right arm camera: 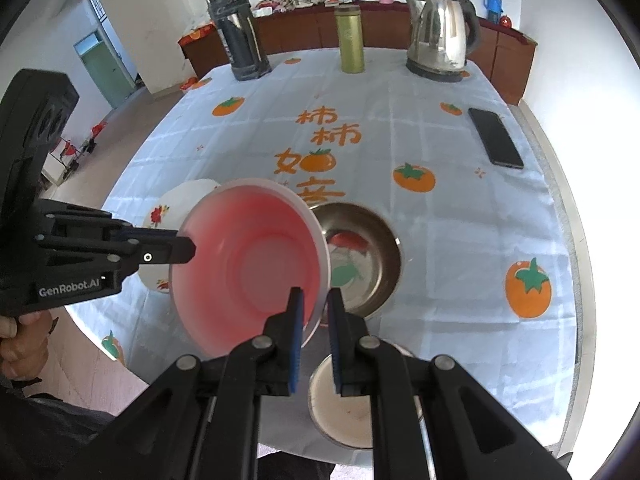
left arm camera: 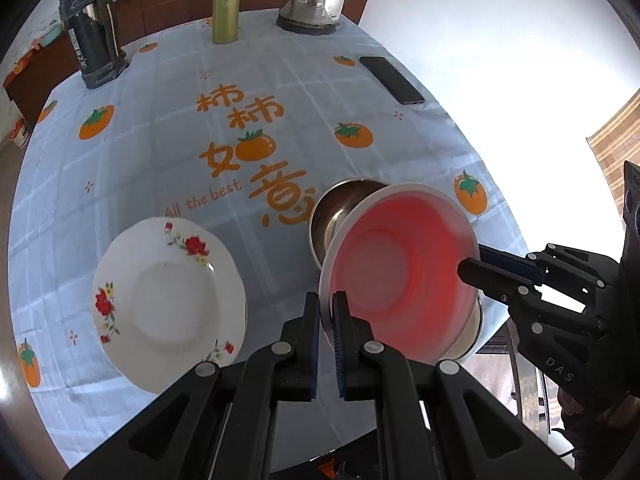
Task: Organize plates and bowls
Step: 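Lift the pink basin and carry it over the steel bowl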
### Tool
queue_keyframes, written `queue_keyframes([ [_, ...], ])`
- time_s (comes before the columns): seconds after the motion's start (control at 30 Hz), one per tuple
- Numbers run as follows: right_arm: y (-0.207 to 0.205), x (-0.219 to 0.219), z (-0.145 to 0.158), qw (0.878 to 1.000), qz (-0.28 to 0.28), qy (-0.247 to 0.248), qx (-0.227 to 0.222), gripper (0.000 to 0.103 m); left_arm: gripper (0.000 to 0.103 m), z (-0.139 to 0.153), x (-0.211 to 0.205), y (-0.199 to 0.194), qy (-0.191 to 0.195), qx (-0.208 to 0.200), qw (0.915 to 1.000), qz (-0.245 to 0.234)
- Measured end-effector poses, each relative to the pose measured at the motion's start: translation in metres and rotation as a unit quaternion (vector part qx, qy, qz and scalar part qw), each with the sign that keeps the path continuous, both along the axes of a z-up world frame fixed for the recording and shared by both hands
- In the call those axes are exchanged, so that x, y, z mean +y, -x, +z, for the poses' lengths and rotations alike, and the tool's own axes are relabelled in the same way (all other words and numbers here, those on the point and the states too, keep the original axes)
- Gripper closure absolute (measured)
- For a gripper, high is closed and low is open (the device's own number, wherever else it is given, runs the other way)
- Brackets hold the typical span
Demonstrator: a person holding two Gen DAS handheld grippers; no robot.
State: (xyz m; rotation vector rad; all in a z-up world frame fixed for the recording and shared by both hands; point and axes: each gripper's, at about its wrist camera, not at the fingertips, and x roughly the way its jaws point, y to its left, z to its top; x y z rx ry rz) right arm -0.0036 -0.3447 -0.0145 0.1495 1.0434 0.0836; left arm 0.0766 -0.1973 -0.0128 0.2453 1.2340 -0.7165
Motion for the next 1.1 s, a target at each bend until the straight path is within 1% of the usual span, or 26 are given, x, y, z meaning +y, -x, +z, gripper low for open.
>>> queue_keyframes([
  [0.17,-0.005,-0.009,0.006,1.000,-0.011,0.009,-0.007,0.091,0.096,0.001,-0.010,-0.005,0.004,0.000,1.0000,0.000],
  [0.3,-0.007,-0.014,0.009,1.000,-0.014,0.016,-0.010,0.091,0.096,0.002,-0.014,-0.009,0.011,0.012,0.9999,0.001],
  [0.47,-0.009,-0.020,0.010,0.999,-0.022,0.019,-0.012,0.091,0.096,0.007,-0.022,-0.011,0.012,0.007,0.9999,-0.004],
  [0.53,-0.011,-0.024,0.008,0.999,-0.026,0.020,-0.012,0.091,0.096,0.005,-0.025,-0.013,0.012,0.012,0.9999,-0.004],
  [0.77,-0.030,-0.036,0.001,0.999,-0.035,0.019,0.000,0.091,0.095,-0.006,-0.032,-0.027,0.016,0.048,0.9987,0.012],
  [1.1,-0.047,-0.043,-0.012,0.999,-0.038,0.019,0.017,0.091,0.094,-0.016,-0.038,-0.031,0.007,0.059,0.9981,0.018],
])
